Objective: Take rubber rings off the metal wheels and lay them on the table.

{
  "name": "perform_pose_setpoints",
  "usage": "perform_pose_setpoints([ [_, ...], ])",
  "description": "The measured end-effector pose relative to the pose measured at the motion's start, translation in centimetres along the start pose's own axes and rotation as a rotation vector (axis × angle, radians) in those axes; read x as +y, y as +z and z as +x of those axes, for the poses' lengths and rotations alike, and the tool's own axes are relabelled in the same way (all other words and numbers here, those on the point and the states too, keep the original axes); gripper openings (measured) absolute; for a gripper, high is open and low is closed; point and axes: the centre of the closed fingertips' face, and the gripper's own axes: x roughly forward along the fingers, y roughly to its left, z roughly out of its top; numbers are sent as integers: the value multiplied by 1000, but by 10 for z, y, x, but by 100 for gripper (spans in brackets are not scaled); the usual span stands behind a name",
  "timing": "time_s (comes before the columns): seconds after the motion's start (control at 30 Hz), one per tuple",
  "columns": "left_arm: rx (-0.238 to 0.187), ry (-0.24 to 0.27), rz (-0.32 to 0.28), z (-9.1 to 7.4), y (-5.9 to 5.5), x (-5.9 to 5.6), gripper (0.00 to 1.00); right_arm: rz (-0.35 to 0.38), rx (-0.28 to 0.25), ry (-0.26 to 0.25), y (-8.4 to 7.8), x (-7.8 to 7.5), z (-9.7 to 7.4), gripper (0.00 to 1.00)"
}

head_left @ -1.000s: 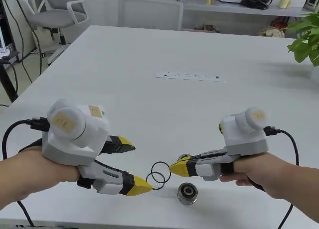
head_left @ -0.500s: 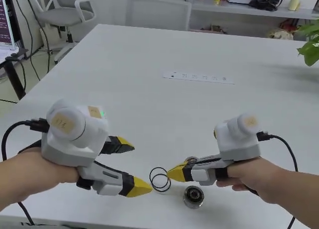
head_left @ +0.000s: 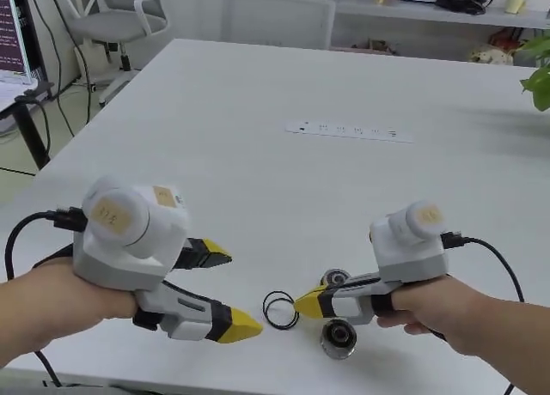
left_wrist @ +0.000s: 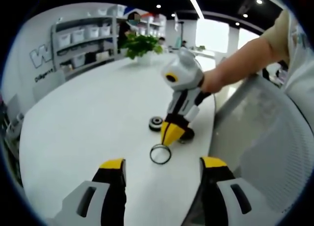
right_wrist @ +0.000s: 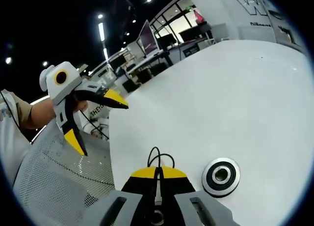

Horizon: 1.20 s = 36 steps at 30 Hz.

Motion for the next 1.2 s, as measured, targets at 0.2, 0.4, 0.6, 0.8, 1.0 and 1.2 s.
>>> perform_pose_setpoints([
  [0.2,1,1,-1,1,0,0,61,-28,26,-26,-5,-3,0,0],
  [0.4,4,-2,-1,1,-1,-2,61,-60,50,-39,-9,-3,0,3],
  [0.6,7,-4,2,1,0,-2,61,-99,72,-41,-10,1,-2,9],
  [0.8,12,-7,7,2,1,-3,61,-123,76,-42,-10,4,-4,17],
  [1.0,12,-9,10,2,4,-3,61,-138,64,-42,-5,7,-12,23],
  [1.2,14,-13,10,5,6,-3,61,-148,32,-54,3,6,-24,24],
])
